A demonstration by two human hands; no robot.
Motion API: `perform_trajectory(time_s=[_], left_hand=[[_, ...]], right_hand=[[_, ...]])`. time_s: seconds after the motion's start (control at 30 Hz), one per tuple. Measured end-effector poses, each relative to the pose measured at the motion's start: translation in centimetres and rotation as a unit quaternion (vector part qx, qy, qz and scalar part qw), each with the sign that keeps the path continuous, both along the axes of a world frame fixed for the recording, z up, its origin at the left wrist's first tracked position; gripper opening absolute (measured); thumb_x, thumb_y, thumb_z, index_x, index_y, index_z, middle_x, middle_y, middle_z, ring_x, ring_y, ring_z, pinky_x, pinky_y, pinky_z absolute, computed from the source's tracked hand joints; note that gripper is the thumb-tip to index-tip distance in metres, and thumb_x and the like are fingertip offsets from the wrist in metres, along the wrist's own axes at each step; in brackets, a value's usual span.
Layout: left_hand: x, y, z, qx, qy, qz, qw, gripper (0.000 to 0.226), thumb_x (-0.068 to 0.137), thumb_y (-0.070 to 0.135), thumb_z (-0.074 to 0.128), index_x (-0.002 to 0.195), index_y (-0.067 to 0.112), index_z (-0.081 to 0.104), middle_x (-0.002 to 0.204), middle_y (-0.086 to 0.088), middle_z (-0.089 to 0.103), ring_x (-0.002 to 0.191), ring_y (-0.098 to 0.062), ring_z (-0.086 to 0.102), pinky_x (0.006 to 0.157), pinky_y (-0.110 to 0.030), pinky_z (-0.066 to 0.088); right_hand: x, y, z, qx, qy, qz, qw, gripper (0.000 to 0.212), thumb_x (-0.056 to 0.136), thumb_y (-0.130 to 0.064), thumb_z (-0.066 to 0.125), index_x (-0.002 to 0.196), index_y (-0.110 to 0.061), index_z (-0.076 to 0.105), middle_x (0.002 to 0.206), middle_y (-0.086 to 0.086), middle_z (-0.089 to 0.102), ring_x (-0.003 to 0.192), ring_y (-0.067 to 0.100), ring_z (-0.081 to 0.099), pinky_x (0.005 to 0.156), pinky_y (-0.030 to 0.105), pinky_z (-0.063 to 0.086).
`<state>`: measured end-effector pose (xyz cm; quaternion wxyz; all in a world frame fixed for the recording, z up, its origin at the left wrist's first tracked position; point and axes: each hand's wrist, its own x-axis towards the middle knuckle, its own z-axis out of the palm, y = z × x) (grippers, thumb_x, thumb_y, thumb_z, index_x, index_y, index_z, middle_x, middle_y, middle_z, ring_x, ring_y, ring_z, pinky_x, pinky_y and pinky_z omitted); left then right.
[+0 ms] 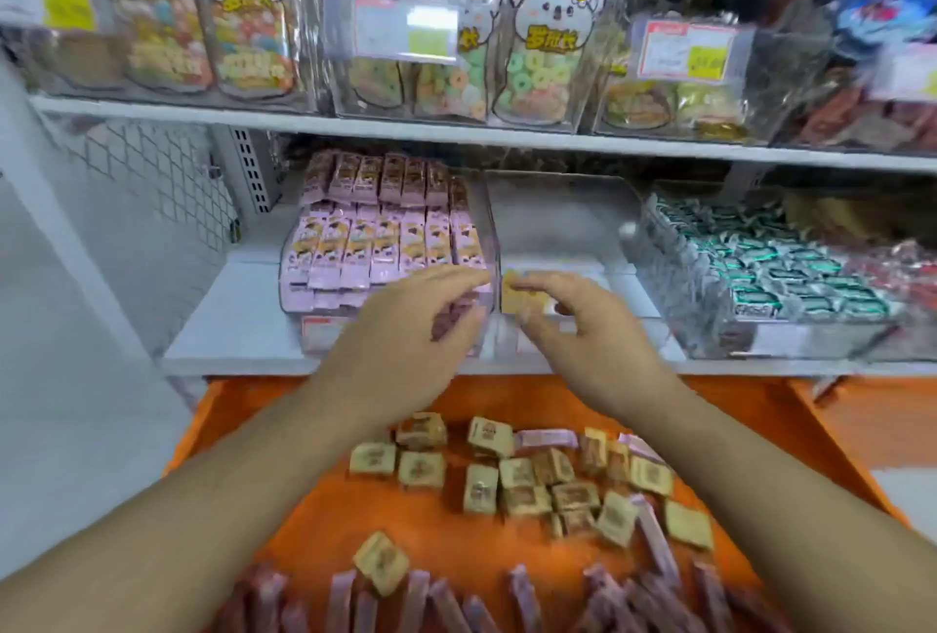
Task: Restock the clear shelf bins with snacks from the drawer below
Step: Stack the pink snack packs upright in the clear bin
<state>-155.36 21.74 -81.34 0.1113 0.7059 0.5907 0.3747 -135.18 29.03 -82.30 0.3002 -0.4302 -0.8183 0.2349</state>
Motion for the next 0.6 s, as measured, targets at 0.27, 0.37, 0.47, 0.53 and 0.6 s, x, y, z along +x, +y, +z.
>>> perform_trajectory(time_s=[0.27,0.37,0.47,0.53,0.6], left_hand=[[6.8,-4.0,-13.1,-0.194,0.017,-0.041,0.98,0.036,0.103,0.031,0.059,0.139,0.029,0.063,0.143,0.013,0.06,0.13,-0.007,0.054,0.103,-0.016,0.036],[8.2,-3.4,-17.7,-0.26,0.036,-0.053,0.963,0.04,0.104,0.037,0.057,0.142,0.03,0.06,0.147,0.012,0.057,0.132,-0.012,0.055,0.106,-0.026,0.044],[9.7,-1.1,-21.1,-0.283,0.033,-0.058,0.957,0.042,0.103,0.039,0.056,0.144,0.032,0.058,0.149,0.015,0.054,0.134,-0.012,0.054,0.107,-0.029,0.046],[11.0,1.2,-23.1,-0.292,0.028,-0.073,0.953,0.044,0.105,0.035,0.056,0.148,0.03,0.054,0.153,0.015,0.049,0.138,-0.009,0.048,0.108,-0.021,0.037],[12.2,4.1,-25.1,-0.298,0.031,-0.082,0.95,0.046,0.105,0.033,0.055,0.151,0.029,0.051,0.157,0.013,0.045,0.141,-0.009,0.044,0.112,-0.021,0.033]], right_hand=[[9.5,-3.3,-9.0,-0.148,-0.163,-0.077,0.972,0.036,0.099,-0.026,0.069,0.134,-0.024,0.068,0.135,-0.002,0.068,0.126,0.018,0.061,0.097,0.023,0.042],[12.1,-2.2,-12.1,-0.202,-0.201,-0.104,0.953,0.035,0.101,-0.03,0.066,0.135,-0.026,0.067,0.138,0.001,0.067,0.127,0.022,0.061,0.091,0.023,0.042],[14.7,-0.2,-15.5,-0.258,-0.211,-0.148,0.931,0.043,0.098,-0.033,0.068,0.14,-0.028,0.063,0.139,0.003,0.066,0.124,0.024,0.062,0.087,0.025,0.045],[16.1,1.3,-17.9,-0.279,-0.206,-0.178,0.921,0.046,0.098,-0.026,0.067,0.144,-0.027,0.059,0.14,0.002,0.065,0.119,0.022,0.063,0.083,0.023,0.043],[17.6,3.1,-20.7,-0.295,-0.196,-0.204,0.913,0.047,0.099,-0.016,0.064,0.145,-0.025,0.058,0.138,0.003,0.066,0.099,0.016,0.061,0.069,0.015,0.043]])
